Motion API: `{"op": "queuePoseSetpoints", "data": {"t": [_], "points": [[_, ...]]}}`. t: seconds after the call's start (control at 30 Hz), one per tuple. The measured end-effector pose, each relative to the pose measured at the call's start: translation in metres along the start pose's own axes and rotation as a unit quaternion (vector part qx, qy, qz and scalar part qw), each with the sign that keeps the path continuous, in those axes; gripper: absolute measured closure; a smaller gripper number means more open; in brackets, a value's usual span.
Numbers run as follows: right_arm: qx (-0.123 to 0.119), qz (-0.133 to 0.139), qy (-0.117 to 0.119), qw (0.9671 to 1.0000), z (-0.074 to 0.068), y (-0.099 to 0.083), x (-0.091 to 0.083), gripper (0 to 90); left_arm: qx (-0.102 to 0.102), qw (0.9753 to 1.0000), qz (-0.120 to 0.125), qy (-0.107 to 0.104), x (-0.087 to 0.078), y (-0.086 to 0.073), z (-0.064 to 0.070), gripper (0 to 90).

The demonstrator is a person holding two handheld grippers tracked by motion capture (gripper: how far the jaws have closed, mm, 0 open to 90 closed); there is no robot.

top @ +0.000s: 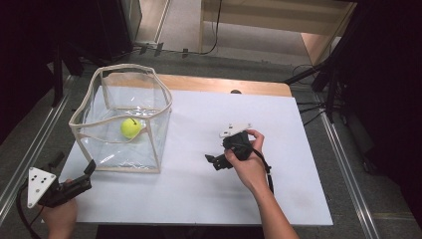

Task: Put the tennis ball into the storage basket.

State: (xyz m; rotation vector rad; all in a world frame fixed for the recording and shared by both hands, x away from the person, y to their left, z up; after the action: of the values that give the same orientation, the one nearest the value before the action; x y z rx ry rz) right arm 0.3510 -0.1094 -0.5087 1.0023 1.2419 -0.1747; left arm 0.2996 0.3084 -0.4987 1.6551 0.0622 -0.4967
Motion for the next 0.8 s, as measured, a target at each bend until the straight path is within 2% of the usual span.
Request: {"op": "queuePoseSetpoints", "data": {"t": [0.4, 0.63, 0.8], "points": [[0.024, 0.033, -0.009, 0.9991, 0.013, -0.032, -0.011, 0.0, 0.001, 1.0000, 0.000, 0.000, 0.000, 0.000, 0.000, 6.9], [0.030, 0.060, -0.015, 0.9977, 0.017, -0.048, -0.018, 0.0, 0.003, 1.0000, -0.002, 0.002, 0.000, 0.000, 0.000, 6.9], [0.036, 0.069, -0.020, 0.9968, 0.021, -0.058, -0.022, 0.0, 0.004, 1.0000, -0.003, 0.003, 0.000, 0.000, 0.000, 6.9]]}}
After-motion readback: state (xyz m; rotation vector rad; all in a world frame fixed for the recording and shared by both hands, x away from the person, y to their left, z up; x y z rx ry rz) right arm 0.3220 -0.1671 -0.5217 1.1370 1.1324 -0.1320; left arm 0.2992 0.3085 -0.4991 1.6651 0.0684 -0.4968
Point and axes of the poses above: each handheld gripper's, and its own axes: x roughly forward along the jaws, y roughly out of its top, z roughly to its right, the point moved 8 cm from there along x, roughly forward along the jaws, and after that the axes turned 12 degrees about -z, right-handed, at the moved point
